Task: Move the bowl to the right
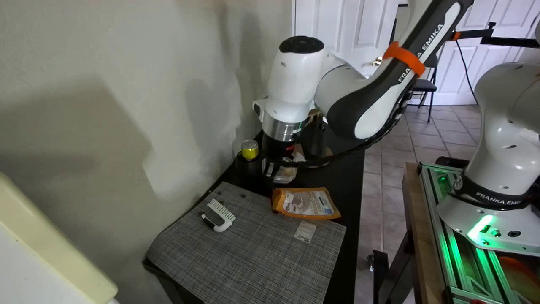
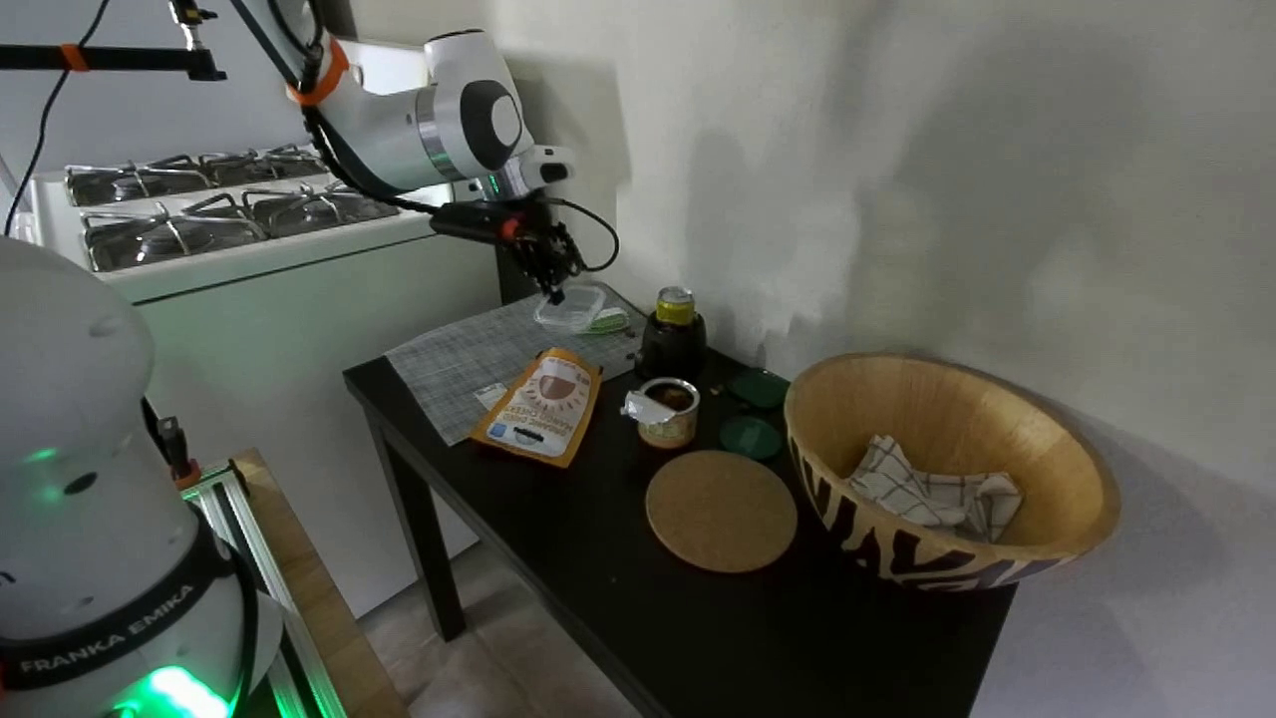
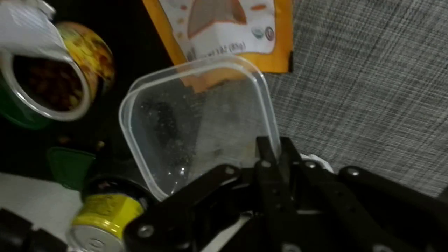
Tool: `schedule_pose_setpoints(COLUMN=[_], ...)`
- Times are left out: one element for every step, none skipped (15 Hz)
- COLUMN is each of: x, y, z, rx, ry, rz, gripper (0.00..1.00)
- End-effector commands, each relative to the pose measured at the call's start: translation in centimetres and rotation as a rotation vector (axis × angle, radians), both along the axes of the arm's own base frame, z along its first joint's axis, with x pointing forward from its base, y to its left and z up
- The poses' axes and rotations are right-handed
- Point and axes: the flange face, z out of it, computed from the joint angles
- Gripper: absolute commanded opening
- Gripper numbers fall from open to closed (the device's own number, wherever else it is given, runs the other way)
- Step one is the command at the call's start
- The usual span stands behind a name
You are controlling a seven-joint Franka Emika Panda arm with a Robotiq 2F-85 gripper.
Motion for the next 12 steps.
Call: schedule_pose_setpoints(x=[-4.7, -5.6, -6.7, -7.6, -8.5, -9.2, -5.7, -7.0, -6.6, -6.2, -5.9, -5.7], y=[-5.8, -7.7, -9.4, -11.4, -13.3, -15.3, -16.8, -14.6, -16.0, -16.9, -17.2, -17.2], z=[0.0, -0.7, -1.0, -1.7, -2.2, -2.6, -3.4, -2.5, -2.5, -2.6, -2.8, -3.0], rx=[-0.003, 0.005, 0.009, 0.017, 0.028, 0.055, 0.117, 0.054, 0.087, 0.099, 0.103, 0.104], ry=[0.020, 0.040, 0.052, 0.074, 0.077, 0.068, 0.025, 0.064, 0.038, 0.027, 0.026, 0.028], rz=[-0.202, -0.258, -0.313, -0.347, -0.352, -0.382, -0.373, -0.364, -0.368, -0.372, -0.376, -0.377], gripper=[0.02, 0.02, 0.02, 0.02, 0.02, 0.02, 0.02, 0.10, 0.10, 0.10, 0.10, 0.02])
